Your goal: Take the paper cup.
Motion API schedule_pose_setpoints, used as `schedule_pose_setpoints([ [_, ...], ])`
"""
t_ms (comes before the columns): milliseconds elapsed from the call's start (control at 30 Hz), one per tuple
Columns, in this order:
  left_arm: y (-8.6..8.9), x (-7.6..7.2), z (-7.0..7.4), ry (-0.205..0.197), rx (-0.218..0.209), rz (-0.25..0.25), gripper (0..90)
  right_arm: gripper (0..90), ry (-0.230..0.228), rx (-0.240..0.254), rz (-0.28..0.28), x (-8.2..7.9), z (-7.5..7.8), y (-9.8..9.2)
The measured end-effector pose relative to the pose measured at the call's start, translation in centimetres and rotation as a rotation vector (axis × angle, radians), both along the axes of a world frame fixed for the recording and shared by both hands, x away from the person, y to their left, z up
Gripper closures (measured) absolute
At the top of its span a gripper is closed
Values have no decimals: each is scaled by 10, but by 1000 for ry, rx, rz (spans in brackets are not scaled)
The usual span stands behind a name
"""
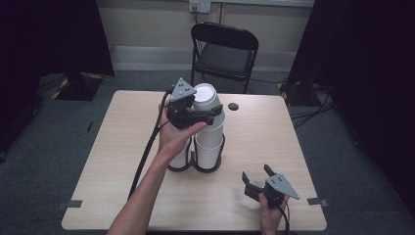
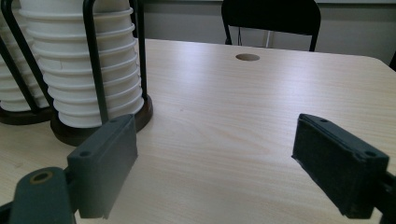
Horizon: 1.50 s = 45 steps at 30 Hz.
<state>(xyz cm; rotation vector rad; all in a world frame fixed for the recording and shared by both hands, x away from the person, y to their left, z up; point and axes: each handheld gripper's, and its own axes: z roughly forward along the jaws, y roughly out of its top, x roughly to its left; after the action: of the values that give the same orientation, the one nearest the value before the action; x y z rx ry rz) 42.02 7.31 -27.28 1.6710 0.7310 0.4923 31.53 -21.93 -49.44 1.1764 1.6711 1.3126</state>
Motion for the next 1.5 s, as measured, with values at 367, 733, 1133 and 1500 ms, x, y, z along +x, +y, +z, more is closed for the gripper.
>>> schedule_pose_setpoints([
  [367, 15, -14, 6, -15, -76, -36, 194, 134, -1, -1, -1, 0, 0, 0],
  [733, 29, -35, 4, -69, -87, -25, 194, 134, 2, -8, -2, 0, 0, 1],
  [1133, 34, -57, -7, -70, -102, -44, 195, 134, 3, -5, 1, 0, 0, 0],
  [1500, 42, -77, -31, -65, -137, -58, 195, 134, 4, -4, 1, 0, 0, 1],
])
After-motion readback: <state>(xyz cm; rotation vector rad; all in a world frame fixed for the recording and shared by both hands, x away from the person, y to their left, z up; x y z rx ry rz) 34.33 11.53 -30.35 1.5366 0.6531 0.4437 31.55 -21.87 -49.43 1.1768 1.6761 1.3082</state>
